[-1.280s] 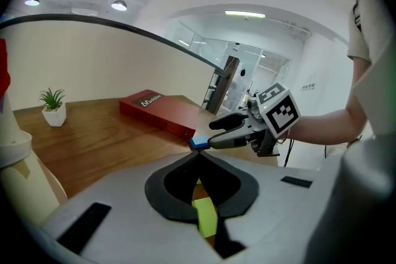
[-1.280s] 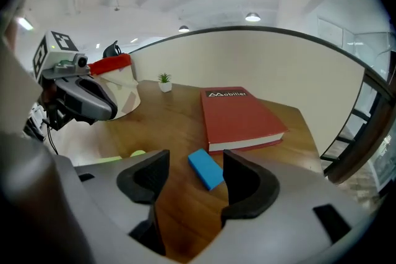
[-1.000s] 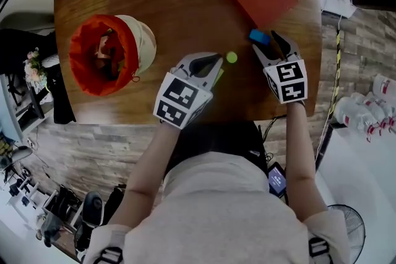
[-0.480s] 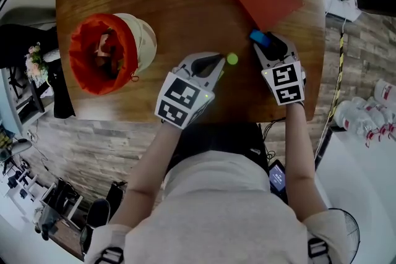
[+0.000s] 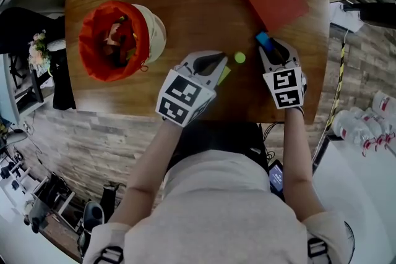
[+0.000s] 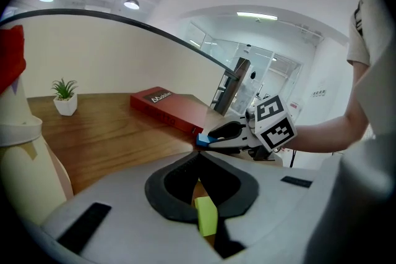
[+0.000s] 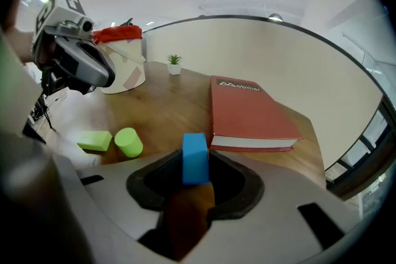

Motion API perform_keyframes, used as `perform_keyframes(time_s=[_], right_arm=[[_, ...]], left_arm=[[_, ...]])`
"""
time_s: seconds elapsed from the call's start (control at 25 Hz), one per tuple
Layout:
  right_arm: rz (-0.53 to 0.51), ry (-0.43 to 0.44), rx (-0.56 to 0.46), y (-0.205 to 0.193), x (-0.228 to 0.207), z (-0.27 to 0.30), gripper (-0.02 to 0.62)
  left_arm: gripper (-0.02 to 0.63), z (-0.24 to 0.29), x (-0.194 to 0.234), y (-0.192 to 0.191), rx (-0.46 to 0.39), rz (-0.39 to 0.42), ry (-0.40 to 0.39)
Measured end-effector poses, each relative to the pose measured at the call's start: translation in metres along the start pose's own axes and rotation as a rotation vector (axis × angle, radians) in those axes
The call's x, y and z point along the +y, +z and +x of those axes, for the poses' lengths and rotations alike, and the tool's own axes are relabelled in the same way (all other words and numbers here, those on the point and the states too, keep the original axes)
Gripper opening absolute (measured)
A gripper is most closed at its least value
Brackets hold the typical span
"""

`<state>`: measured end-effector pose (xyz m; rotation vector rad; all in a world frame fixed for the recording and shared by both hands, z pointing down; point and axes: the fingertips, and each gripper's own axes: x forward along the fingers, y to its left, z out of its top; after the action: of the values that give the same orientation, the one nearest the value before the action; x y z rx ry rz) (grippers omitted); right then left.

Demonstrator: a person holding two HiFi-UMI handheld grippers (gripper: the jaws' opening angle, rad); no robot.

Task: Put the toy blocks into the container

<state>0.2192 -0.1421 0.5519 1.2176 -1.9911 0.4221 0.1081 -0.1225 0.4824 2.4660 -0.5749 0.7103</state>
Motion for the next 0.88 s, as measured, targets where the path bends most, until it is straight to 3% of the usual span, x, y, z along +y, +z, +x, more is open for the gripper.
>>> perform_keyframes(time_s=[0.32,0.56,0.88], right_arm=[[-0.004,-0.007,-0.161,0.069,0.02,-0.038,0.149],[-0.029,0.062,-0.291,0.136,0.056,-0.052,0.149],[-0.111,0.147,-0.389,0.208,0.11,-0.063,0.149]], left_arm=[[0.012,-0.038,0.007,0.0,-0.062,-0.008,0.054],[0.012,-0.082,0.023,0.0,-0.136,-0.047,0.131],[0.012,-0.137,0.038,0.01,-0.275,-0.101,0.202]])
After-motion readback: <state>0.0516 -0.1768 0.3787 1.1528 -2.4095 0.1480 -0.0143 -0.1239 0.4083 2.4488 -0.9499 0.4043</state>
